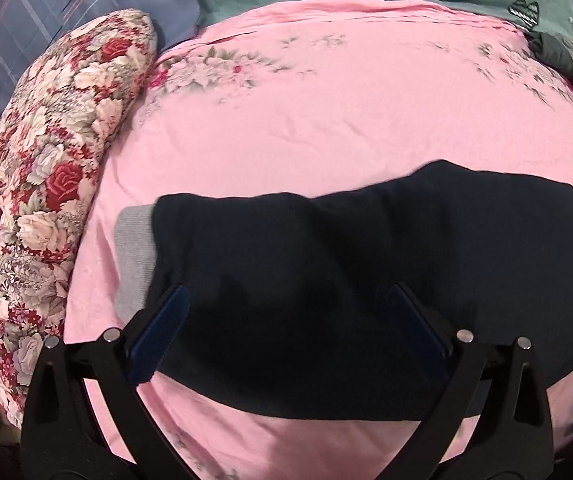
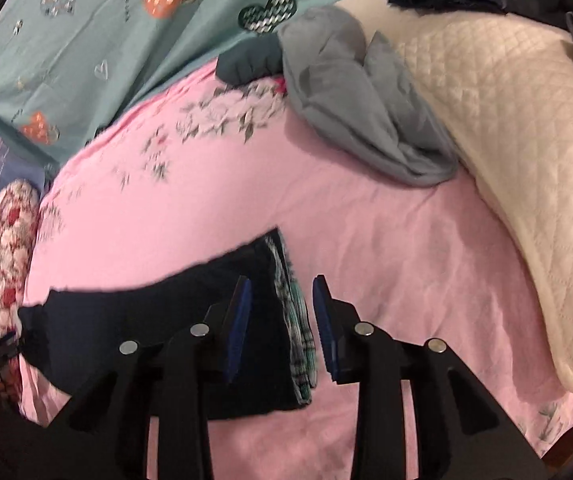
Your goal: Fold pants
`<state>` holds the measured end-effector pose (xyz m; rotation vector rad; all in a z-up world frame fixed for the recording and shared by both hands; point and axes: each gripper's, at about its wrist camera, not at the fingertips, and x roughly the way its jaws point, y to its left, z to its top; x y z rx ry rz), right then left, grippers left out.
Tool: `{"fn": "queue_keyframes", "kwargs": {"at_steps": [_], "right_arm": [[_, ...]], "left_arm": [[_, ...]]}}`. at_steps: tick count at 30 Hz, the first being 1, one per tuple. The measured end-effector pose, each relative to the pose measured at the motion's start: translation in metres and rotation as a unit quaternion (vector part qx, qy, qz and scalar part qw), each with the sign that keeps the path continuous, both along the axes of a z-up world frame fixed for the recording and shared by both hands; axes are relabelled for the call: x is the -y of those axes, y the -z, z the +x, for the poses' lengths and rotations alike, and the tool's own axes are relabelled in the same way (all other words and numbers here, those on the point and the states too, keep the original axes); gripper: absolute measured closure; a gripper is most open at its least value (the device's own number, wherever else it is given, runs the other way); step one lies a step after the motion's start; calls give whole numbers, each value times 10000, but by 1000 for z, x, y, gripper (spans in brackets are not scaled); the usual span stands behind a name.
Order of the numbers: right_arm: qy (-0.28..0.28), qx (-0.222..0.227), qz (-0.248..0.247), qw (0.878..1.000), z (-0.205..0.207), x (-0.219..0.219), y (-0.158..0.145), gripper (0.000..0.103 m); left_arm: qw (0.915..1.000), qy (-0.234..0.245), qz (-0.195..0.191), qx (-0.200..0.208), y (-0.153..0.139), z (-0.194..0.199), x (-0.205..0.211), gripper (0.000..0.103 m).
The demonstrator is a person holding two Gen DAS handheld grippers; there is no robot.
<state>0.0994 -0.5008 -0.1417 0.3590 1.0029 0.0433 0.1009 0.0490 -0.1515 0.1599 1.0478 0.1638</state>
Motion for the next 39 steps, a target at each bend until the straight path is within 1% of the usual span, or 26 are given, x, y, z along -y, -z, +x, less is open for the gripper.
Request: {"fn": "queue_keyframes", "kwargs": {"at_steps": [2, 5, 8, 13, 15, 17, 18, 19, 20, 21, 22, 23, 26, 27, 28, 29, 30, 31, 32, 33, 34, 35, 36, 39], "right_arm": [[-184, -186, 191, 9995, 1, 0, 12, 70], [-304, -336, 321, 9985, 4, 2, 25, 70], [-472, -467, 405, 9970, 11, 1, 36, 70], [-608, -390, 371, 9967, 18, -1, 39, 69], [-685, -358, 408, 9962, 21, -1, 40, 65], [-735, -374, 376, 9959, 26, -3, 40, 64], [-786, -395, 301, 9957, 28, -6, 39, 65], [-888, -407, 160, 9951, 29, -11, 37, 69], [-1020, -426, 180, 9937, 30, -15, 36, 85], [-1091, -411, 188, 9930, 29, -18, 35, 90], [-1132, -338, 170, 9928, 28, -20, 32, 91], [-1141, -266, 256, 9928, 27, -20, 29, 91], [-919, -55, 841, 9922, 22, -9, 21, 92], [-823, -107, 902, 9925, 23, -7, 25, 92], [-777, -212, 860, 9930, 24, -7, 31, 92], [-702, -352, 815, 9936, 25, -5, 38, 89], [-625, -440, 869, 9933, 27, -2, 45, 87], [-546, -391, 1134, 9913, 26, 3, 48, 85], [-540, -389, 1268, 9897, 26, 6, 49, 80], [-507, -382, 1450, 9874, 26, 8, 50, 77], [-455, -405, 1501, 9868, 26, 9, 51, 77], [-414, -427, 1502, 9869, 26, 9, 50, 85], [-400, -455, 1496, 9869, 27, 8, 50, 90], [-255, -284, 1581, 9867, 23, 8, 36, 92]], "left_arm": [[9999, 89, 34, -37, -1, -1, 14, 2], [9994, 294, 181, -83, -3, -7, 33, 2], [9987, 400, 319, -76, -8, -13, 43, 2], [9988, 337, 342, -134, -13, -18, 46, 2], [9988, 328, 344, -146, -13, -18, 47, 2], [9985, 359, 389, -159, -14, -18, 50, 2], [9984, 378, 396, -153, -14, -18, 52, 2], [9983, 396, 402, -147, -15, -18, 54, 2], [9981, 429, 418, -132, -16, -18, 56, 2], [9979, 459, 441, -119, -17, -19, 58, 2], [9977, 483, 460, -108, -17, -19, 59, 2], [9975, 512, 485, -87, -18, -20, 60, 2], [9974, 531, 477, -71, -18, -20, 61, 2], [9975, 528, 467, -74, -18, -20, 61, 2], [9975, 531, 463, -76, -18, -19, 60, 2], [9974, 545, 462, -68, -18, -19, 60, 2], [9974, 550, 467, -50, -19, -19, 59, 2], [9974, 548, 467, -27, -20, -19, 58, 2], [9975, 540, 457, -11, -20, -19, 56, 2], [9977, 520, 441, 13, -22, -18, 53, 2], [9978, 504, 439, 28, -22, -18, 51, 2], [9979, 467, 436, 59, -23, -18, 46, 2], [9981, 435, 426, 78, -24, -17, 42, 2], [9985, 361, 381, 144, -26, -18, 27, 2]]}}
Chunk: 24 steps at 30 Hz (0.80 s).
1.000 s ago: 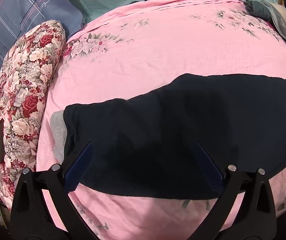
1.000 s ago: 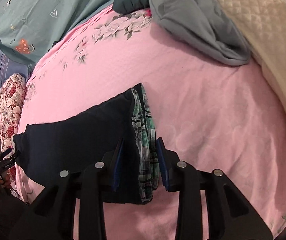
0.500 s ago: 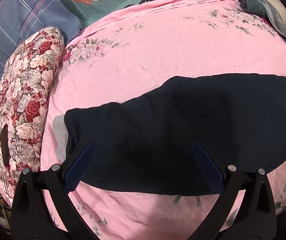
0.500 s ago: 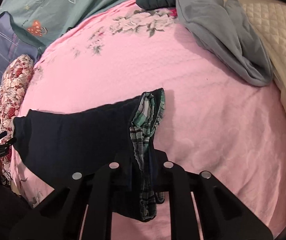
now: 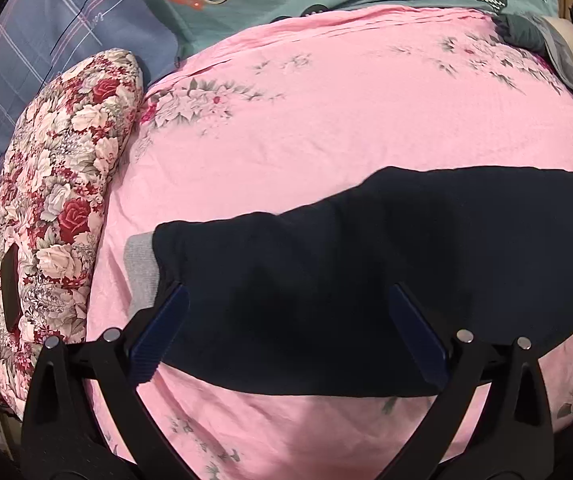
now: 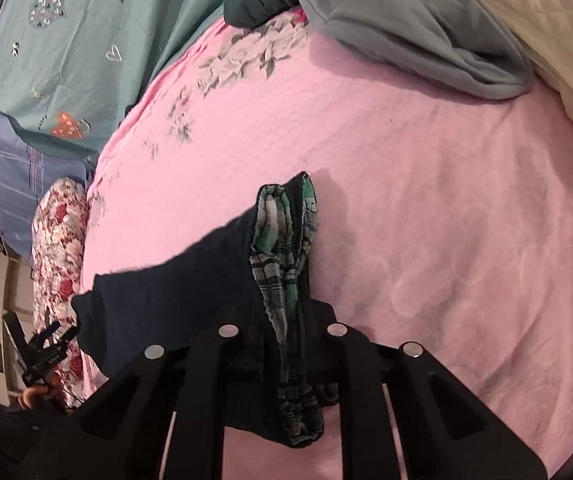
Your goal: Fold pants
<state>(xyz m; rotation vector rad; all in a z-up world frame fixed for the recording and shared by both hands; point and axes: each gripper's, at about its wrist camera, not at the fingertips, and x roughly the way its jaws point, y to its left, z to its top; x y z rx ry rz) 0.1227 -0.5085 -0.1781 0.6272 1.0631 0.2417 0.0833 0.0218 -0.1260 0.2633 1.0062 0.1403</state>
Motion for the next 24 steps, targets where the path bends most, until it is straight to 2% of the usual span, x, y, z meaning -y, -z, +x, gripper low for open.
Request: {"fn": "queue_keyframes", "kwargs": {"at_steps": [6, 9, 13, 17, 22, 24], "right_arm": [[49, 751, 4, 9972, -5, -44, -74, 92], [-142, 1165, -64, 9931, -6, -95, -113, 92], [-600, 1536, -46, 9863, -1, -176, -138, 92], [-1149, 1640, -320, 9792, 5, -265, -131, 92], [-1943, 1242, -823, 9696, 8, -362, -79, 92], [-2134, 1126, -917, 9661, 7, -381, -63, 92]], "left_arm": [[9999, -71, -96, 122, -3, -1, -35, 2], [9994, -133, -225, 215, -8, 0, -58, 2], [9983, -224, -409, 339, -16, -3, -89, 2], [9974, -213, -529, 435, -21, -9, -115, 2], [9969, -228, -609, 447, -19, -18, -140, 2], [9964, -281, -668, 438, -16, -21, -149, 2]]}}
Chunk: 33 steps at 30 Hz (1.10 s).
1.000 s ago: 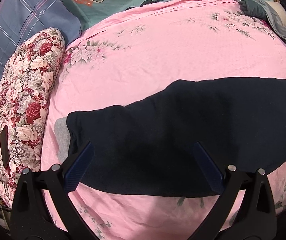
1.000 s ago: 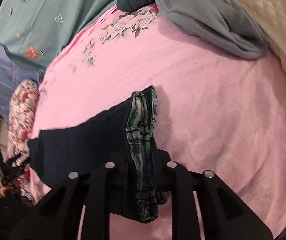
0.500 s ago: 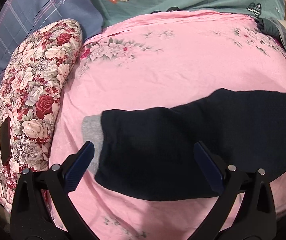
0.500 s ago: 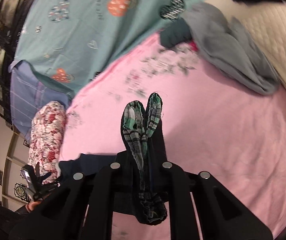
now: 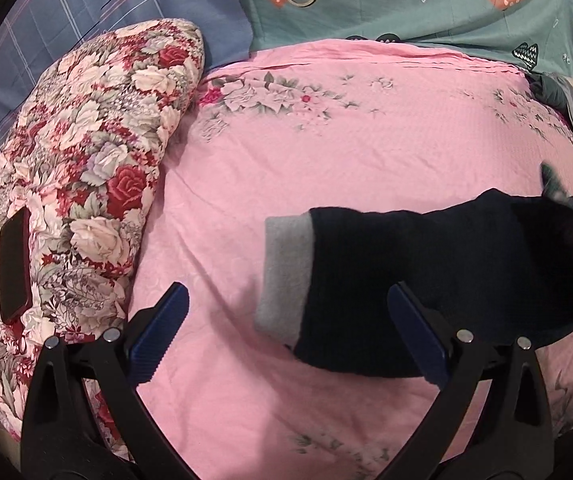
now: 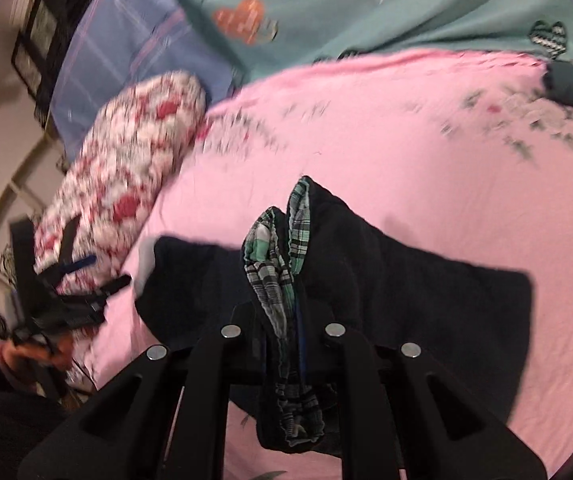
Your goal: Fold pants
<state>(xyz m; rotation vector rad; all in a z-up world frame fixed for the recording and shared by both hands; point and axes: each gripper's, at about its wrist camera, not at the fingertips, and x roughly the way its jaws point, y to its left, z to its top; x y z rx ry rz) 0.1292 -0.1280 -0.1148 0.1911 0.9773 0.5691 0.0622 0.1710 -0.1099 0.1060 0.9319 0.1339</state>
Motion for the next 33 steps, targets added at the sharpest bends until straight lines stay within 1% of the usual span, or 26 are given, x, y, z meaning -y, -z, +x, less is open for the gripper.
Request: {"fn": "queue_keyframes", "kwargs": {"at_steps": [2, 4, 7, 8, 9, 10, 11, 12, 14, 15, 17, 18, 20, 21, 22, 24, 27, 28, 30, 31, 32, 33], "right_arm": [[-108, -56, -283, 9995, -3, -19, 18, 92], [-134, -157, -459, 9987, -3, -30, 35, 92], [-85, -324, -648, 9973, -1, -40, 55, 81], [-141, -331, -650, 9972, -2, -44, 55, 70], [-185, -319, -645, 9972, -4, -45, 52, 65], [-248, -305, -646, 9971, -6, -47, 43, 65], [-290, -269, -543, 9977, -8, -44, 32, 65], [-282, -223, -415, 9985, -10, -39, 24, 65], [41, -98, -81, 9999, -14, -12, 4, 65], [247, -108, 14, 9996, -15, 1, -1, 65], [829, -184, 158, 9963, -14, 41, -7, 65], [975, -194, 127, 9950, -14, 52, -7, 65], [1267, -196, -222, 9915, -13, 78, -4, 65], [1306, -219, -305, 9907, -13, 83, -2, 67], [1280, -287, -279, 9910, -14, 90, 1, 70], [1047, -337, -205, 9937, -14, 87, 2, 74], [188, -331, 99, 9992, -17, 61, 0, 74], [-298, -344, 211, 9987, -19, 45, -1, 74], [-899, -228, 17, 9957, -24, 20, -1, 74], [-1208, -142, -217, 9923, -30, 6, 2, 73], [-1383, -101, -403, 9895, -32, -4, 6, 73], [-1527, -142, -484, 9870, -32, -13, 12, 73]], "left_arm": [[10000, -42, -34, -34, 4, -2, -8, 2], [9999, -60, -53, -65, 7, -3, -11, 2], [9999, -6, -98, -75, 8, -3, -12, 2], [9999, 35, -102, -67, 8, -3, -11, 2], [9999, 64, -104, -58, 8, -2, -10, 2], [9999, 93, -106, -45, 7, -1, -9, 2], [9999, 115, -111, -32, 7, 0, -7, 2], [9998, 150, -132, -16, 6, 1, -5, 2], [9996, 198, -179, 13, 5, 3, 1, 2], [9993, 250, -262, 47, 3, 4, 6, 2], [9982, 396, -438, 81, 0, 6, 18, 2], [9968, 565, -553, 91, -2, 6, 29, 2], [9929, 954, -690, 154, -6, 6, 55, 2], [9911, 1122, -693, 190, -7, 6, 67, 2], [9894, 1286, -644, 219, -7, 5, 82, 2], [9885, 1396, -547, 190, -6, 5, 99, 2], [9894, 1343, -541, 64, -1, 2, 108, 2], [9904, 1281, -511, 30, 0, 0, 107, 2], [9928, 1094, -477, -66, 4, -2, 98, 2], [9938, 986, -500, -110, 6, -2, 91, 2], [9948, 841, -553, -158, 7, -3, 84, 2], [9954, 743, -579, -182, 8, -4, 79, 2]]}}
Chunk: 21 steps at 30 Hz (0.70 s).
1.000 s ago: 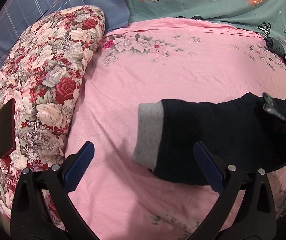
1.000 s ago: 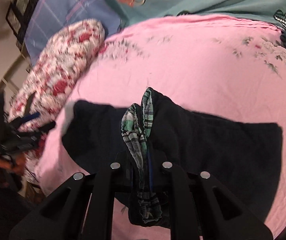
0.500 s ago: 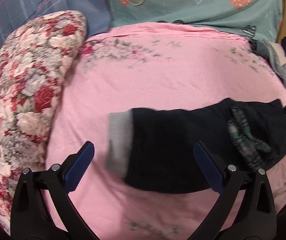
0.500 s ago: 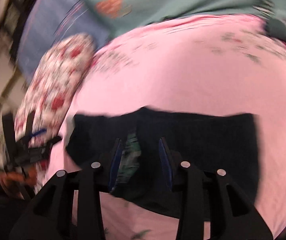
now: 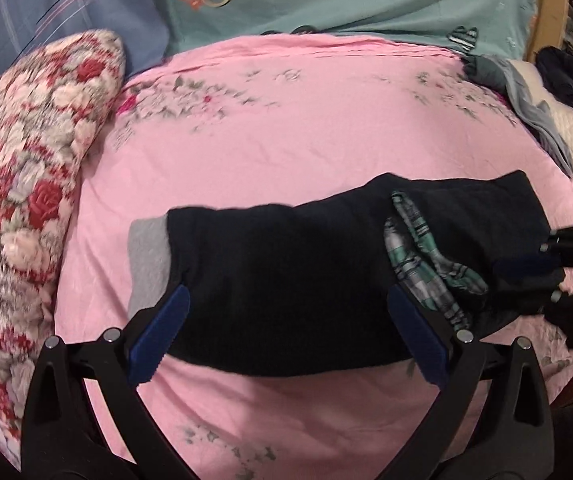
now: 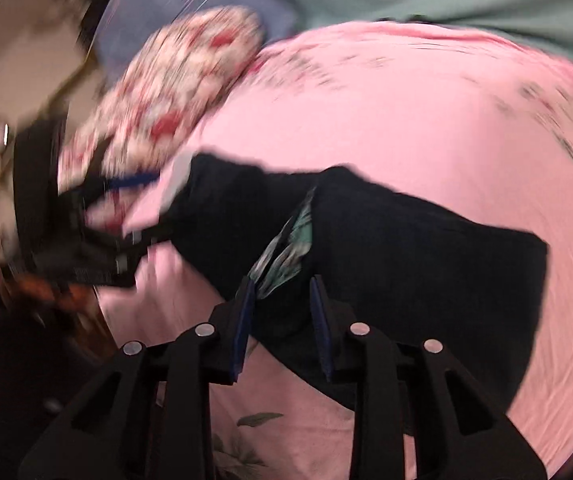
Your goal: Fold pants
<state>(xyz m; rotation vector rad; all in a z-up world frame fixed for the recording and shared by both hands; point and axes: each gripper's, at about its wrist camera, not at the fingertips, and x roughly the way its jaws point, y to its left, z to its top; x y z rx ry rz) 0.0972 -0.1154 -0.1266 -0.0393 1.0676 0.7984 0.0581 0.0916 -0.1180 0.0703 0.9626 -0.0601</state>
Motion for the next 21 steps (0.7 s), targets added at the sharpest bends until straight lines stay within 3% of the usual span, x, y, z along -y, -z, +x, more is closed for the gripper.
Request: {"fn": "queue_keyframes", "kwargs": {"at_steps": [5, 6, 12, 16, 19, 21], "right_arm": [[105, -103, -267, 9995, 10, -11, 22, 75], [154, -187, -164, 9996, 13, -10, 23, 93], [-226, -123, 270, 9993, -5, -20, -6, 94], [-273, -411, -73, 9988, -2, -38, 29, 94], [-225, -594, -88, 9979, -1, -41, 47, 89], [-285, -630, -68, 9976, -2, -41, 39, 68]], "left_arm": [[9997, -250, 32, -27, 0, -6, -14, 2], [9996, -268, 40, -14, -1, -8, -16, 2], [9995, -325, 27, -3, 1, -8, -23, 2], [9997, -247, -12, -26, 4, -6, -20, 2], [9999, -92, -17, 92, -3, 0, -11, 2], [9997, 59, -81, 226, -12, 4, -1, 2]]}}
